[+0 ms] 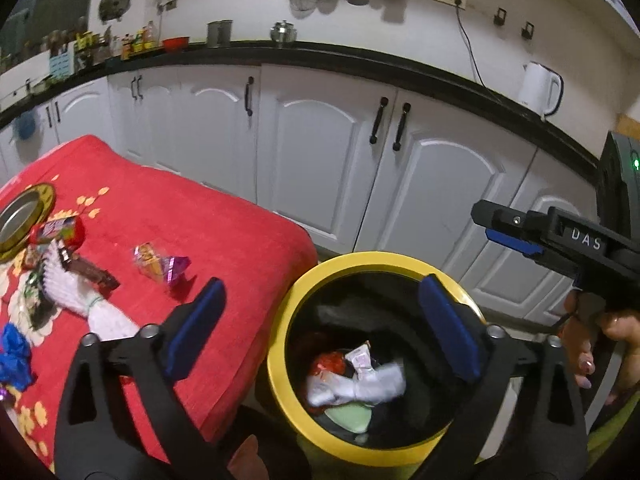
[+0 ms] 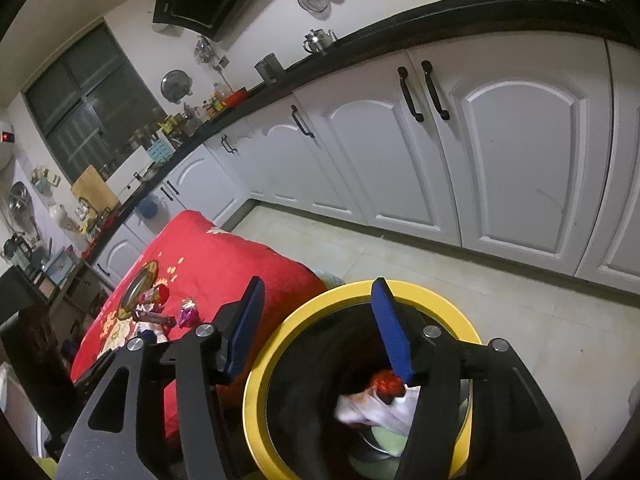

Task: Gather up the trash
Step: 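Carry the bag and carton over the bin and open both tools, then move both tools back over the table toward the foam net and wrappers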

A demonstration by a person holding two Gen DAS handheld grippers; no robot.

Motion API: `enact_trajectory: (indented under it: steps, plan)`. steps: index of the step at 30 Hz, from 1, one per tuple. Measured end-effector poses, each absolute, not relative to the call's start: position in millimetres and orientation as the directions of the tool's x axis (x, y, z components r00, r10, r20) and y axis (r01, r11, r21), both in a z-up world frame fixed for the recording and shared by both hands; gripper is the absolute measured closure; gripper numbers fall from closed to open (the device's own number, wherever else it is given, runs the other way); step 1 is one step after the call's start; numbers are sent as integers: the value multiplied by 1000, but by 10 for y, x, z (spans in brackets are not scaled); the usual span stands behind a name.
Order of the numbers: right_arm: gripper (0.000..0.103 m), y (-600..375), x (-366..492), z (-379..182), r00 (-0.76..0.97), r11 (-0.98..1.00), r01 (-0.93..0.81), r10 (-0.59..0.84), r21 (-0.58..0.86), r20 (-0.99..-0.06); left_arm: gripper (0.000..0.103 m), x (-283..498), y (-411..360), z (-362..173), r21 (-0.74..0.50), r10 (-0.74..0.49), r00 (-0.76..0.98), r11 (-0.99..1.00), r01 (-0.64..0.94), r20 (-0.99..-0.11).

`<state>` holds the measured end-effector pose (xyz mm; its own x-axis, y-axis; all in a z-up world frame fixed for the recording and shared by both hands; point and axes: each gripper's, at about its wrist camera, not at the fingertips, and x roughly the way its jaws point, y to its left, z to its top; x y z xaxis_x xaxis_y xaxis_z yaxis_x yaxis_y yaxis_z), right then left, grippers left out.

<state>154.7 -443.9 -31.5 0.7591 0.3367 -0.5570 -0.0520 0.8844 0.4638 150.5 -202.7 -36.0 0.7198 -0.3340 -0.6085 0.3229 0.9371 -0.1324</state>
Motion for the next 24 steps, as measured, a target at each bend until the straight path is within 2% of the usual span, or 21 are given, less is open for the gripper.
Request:
enact_trajectory:
  steps: [24]
  plan:
    - [44,-3866,1409,105,777,907,-224,387,356,-497,11,1116,-1375,111,-122,-216,850,976,179,-480]
